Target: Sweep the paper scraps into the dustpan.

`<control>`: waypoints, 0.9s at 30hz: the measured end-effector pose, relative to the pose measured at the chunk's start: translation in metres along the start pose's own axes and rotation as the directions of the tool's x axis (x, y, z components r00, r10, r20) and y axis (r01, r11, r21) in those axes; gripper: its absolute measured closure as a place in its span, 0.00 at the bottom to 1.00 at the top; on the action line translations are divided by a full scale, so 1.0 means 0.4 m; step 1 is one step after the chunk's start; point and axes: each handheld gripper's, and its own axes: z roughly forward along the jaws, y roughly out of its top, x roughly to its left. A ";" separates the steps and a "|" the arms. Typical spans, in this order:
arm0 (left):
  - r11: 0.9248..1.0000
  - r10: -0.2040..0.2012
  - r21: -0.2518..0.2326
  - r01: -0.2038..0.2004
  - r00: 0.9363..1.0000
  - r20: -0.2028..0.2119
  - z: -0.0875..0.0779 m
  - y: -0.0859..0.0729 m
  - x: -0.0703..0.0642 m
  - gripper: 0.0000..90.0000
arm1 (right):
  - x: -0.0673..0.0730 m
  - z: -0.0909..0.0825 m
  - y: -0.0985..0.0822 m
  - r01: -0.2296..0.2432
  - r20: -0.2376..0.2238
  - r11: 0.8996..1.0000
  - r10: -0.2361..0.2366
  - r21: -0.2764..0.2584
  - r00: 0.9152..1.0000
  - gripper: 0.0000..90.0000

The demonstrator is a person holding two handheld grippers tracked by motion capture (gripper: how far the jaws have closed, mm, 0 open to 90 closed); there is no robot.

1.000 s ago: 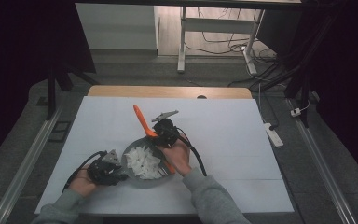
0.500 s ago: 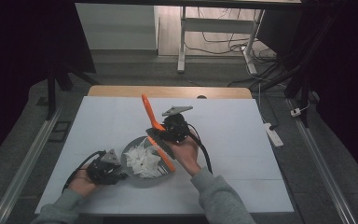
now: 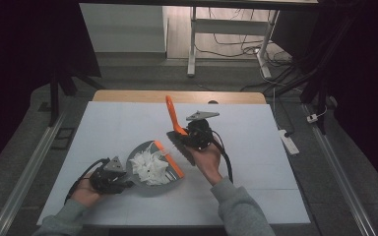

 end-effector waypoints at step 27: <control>0.987 -0.140 -0.092 0.131 0.986 -0.088 -0.046 -0.005 0.015 0.69 | -0.074 -0.116 -0.084 -0.058 0.031 0.998 0.059 -0.035 0.998 0.78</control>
